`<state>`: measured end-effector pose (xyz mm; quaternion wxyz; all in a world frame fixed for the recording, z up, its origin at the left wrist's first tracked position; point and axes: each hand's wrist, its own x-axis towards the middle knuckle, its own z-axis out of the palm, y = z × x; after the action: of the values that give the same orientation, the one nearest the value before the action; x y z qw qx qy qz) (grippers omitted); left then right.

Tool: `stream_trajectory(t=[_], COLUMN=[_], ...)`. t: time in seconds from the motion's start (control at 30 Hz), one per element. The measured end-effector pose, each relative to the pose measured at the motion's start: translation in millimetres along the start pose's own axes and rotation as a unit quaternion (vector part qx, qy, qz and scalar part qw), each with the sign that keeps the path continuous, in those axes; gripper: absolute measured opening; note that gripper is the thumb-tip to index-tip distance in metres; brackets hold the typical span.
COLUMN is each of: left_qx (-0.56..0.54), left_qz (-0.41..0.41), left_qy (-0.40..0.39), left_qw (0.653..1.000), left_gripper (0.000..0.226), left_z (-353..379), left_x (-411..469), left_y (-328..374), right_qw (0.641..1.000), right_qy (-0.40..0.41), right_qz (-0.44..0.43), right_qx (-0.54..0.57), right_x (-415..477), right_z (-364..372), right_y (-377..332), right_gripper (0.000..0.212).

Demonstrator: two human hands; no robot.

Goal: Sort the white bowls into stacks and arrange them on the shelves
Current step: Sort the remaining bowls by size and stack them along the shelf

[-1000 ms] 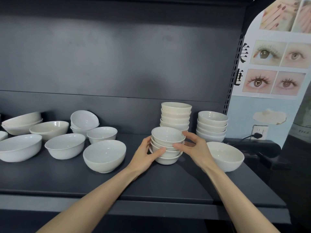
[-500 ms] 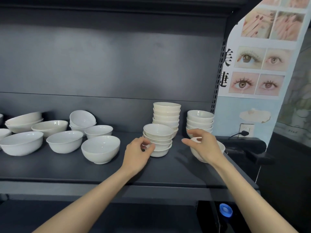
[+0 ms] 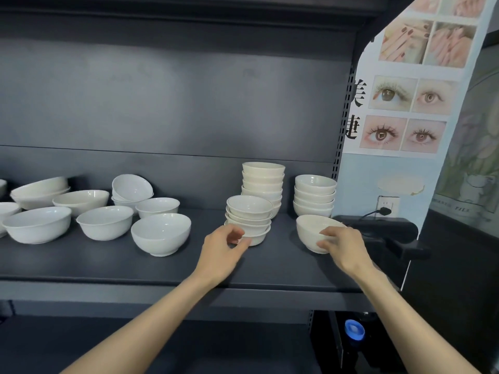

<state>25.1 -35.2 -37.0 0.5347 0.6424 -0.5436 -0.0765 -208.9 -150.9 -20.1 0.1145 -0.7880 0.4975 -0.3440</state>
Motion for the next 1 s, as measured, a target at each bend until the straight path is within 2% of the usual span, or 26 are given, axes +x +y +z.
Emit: stream_trajectory(t=[0.13, 0.27, 0.33, 0.43, 0.5, 0.6, 0.7, 0.8, 0.93, 1.0], left_qx=[-0.010, 0.014, 0.059, 0.112, 0.116, 0.069, -0.005, -0.058, -0.077, -0.104], left_qz=[0.024, 0.040, 0.032, -0.021, -0.069, -0.099, -0.110, -0.113, -0.108, -0.110], left_qy=[0.037, 0.103, 0.141, 0.146, 0.123, 0.060, -0.006, -0.040, -0.099, -0.112], left_qw=[0.999, 0.994, 0.988, 0.983, 0.983, 0.991, 0.994, 0.991, 0.986, 0.982], left_gripper=[0.006, 0.017, 0.036, 0.081, 0.101, 0.113, 0.104, 0.104, 0.117, 0.105], left_z=[-28, -63, -84, -116, -134, -151, -160, -165, -169, -173], left_x=[-3, -4, -5, -11, -13, -10, -3, 8, 23, 30], left_y=[0, -6, -18, -38, -54, -80, -99, -114, -125, -132], right_qw=[0.995, 0.981, 0.975, 0.969, 0.966, 0.965, 0.966, 0.967, 0.964, 0.963], right_qy=[0.069, 0.098, 0.086, 0.061, 0.048, 0.019, -0.003, -0.011, -0.035, -0.045], right_qz=[-0.049, -0.119, -0.137, -0.144, -0.146, -0.149, -0.149, -0.143, -0.135, -0.138], right_qx=[0.050, 0.115, 0.149, 0.193, 0.207, 0.214, 0.213, 0.209, 0.226, 0.226], right_x=[5, 15, 15, 9, 3, -6, -11, -13, -14, -15], right_z=[-14, -21, -10, 19, 40, 68, 94, 115, 130, 135], right_y=[-29, -83, -109, -145, -167, -194, -212, -224, -233, -238], right_gripper=[0.029, 0.019, 0.017, 0.019, 0.020, 0.022, 0.023, 0.022, 0.018, 0.018])
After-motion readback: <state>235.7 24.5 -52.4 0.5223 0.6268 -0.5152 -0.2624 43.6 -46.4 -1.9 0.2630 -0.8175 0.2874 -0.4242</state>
